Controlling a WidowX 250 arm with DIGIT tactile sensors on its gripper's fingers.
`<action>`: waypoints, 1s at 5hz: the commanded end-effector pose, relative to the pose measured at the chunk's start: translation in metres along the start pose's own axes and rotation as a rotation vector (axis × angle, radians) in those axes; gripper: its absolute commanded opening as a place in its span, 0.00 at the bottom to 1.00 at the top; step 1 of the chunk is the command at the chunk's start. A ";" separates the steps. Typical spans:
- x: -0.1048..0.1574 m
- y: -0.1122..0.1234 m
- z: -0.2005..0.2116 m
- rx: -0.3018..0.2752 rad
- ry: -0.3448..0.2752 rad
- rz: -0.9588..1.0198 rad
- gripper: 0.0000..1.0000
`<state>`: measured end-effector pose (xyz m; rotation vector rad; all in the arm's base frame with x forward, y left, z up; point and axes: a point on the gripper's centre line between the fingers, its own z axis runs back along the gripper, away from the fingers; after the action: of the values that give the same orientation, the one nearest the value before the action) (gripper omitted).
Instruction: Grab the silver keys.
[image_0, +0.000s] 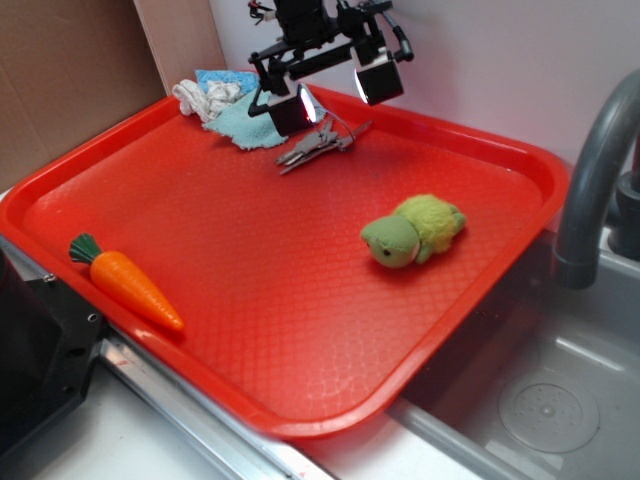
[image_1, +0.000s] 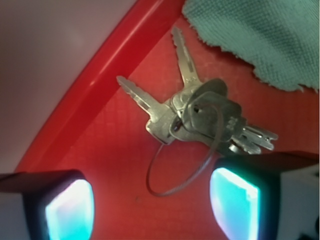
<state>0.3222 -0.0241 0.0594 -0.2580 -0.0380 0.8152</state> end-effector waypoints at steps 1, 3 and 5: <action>0.007 0.015 -0.004 0.033 -0.028 0.030 1.00; 0.013 0.018 -0.015 0.069 -0.005 0.040 0.00; 0.015 0.018 -0.009 0.107 -0.060 -0.020 0.00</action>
<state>0.3148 -0.0060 0.0245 -0.1006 0.0208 0.7939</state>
